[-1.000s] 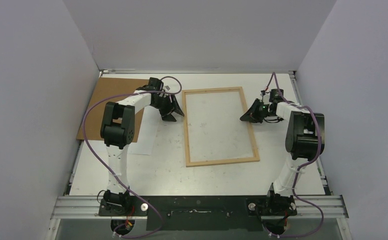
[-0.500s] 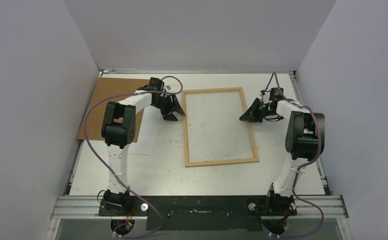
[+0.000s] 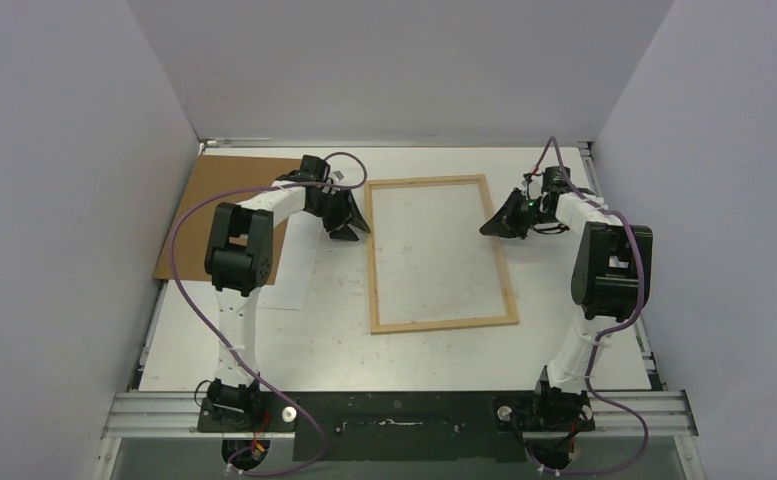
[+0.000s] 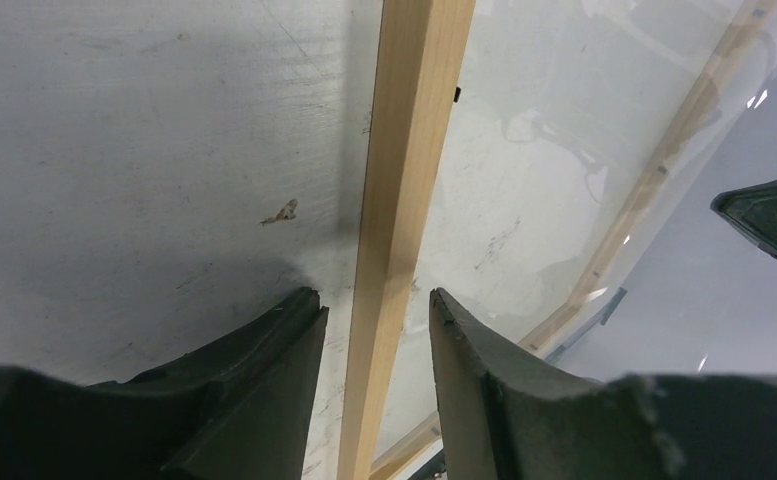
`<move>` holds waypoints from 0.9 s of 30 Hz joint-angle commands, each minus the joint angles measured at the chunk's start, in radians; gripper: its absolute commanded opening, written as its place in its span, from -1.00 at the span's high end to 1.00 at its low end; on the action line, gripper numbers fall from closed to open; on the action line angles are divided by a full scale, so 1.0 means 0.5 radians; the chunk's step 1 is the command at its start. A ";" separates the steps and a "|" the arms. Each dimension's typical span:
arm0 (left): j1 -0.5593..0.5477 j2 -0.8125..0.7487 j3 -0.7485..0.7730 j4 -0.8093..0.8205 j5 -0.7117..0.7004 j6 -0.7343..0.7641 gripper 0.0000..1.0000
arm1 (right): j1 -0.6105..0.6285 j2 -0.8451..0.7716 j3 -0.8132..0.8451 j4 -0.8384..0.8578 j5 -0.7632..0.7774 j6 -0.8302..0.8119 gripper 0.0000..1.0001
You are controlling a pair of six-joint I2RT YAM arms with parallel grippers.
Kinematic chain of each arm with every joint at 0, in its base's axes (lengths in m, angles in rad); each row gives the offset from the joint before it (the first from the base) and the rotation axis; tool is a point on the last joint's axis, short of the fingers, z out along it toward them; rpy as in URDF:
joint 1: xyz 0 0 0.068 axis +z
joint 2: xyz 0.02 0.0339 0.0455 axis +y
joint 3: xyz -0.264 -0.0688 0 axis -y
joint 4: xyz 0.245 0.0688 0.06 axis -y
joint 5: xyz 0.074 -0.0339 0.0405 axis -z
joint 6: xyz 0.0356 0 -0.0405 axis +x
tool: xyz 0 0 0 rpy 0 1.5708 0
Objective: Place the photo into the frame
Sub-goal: Place the photo frame item in the photo frame.
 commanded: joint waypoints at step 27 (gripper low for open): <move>-0.023 0.246 0.062 -0.077 -0.428 0.140 0.37 | 0.022 -0.199 -0.256 0.421 -0.227 0.683 0.74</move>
